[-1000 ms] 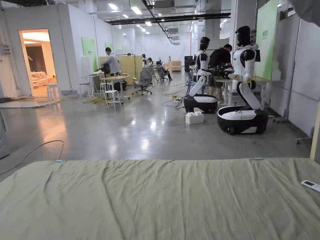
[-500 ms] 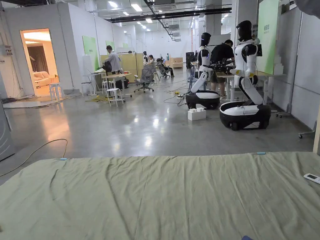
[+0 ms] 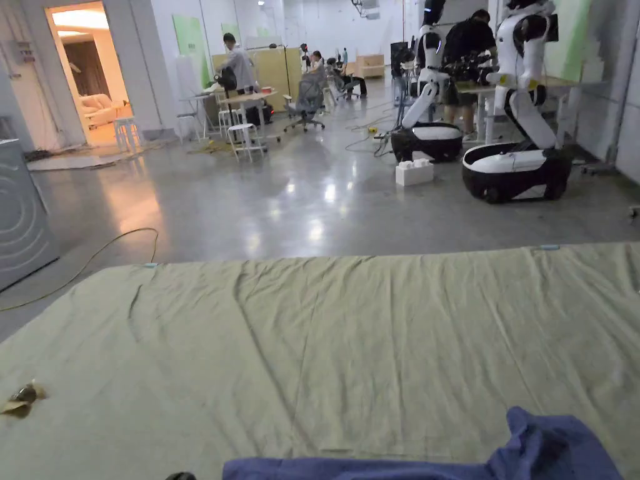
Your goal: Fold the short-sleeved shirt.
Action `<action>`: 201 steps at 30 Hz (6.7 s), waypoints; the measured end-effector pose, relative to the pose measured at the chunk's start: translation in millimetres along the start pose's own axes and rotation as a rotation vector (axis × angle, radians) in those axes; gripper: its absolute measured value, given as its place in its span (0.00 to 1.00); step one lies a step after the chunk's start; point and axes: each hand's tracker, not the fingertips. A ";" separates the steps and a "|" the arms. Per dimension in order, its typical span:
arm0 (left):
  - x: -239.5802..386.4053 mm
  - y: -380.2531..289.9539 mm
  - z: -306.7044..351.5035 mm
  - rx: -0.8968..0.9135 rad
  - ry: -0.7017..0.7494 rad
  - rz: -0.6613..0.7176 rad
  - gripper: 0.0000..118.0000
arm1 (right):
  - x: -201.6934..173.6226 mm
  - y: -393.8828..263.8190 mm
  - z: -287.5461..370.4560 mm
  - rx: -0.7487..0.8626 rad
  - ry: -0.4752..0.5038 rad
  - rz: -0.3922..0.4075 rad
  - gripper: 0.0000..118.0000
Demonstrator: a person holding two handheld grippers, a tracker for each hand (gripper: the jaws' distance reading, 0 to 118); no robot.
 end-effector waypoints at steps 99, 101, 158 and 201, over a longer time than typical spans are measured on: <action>5.6 6.5 11.3 0.183 0.106 -0.149 0.73 | 22.6 -1.1 -6.9 0.030 -0.012 0.045 0.60; 11.5 9.1 9.9 0.165 0.107 -0.142 0.69 | 19.1 0.9 -7.2 0.050 -0.009 0.056 0.36; -158.1 -240.0 -139.6 -0.492 -0.145 1.023 0.45 | 16.6 -39.3 -2.9 -0.208 -0.003 -0.168 0.00; -0.8 -155.9 -146.5 -0.410 -0.185 0.532 0.72 | 52.9 -79.9 32.9 -0.298 -0.073 -0.276 0.00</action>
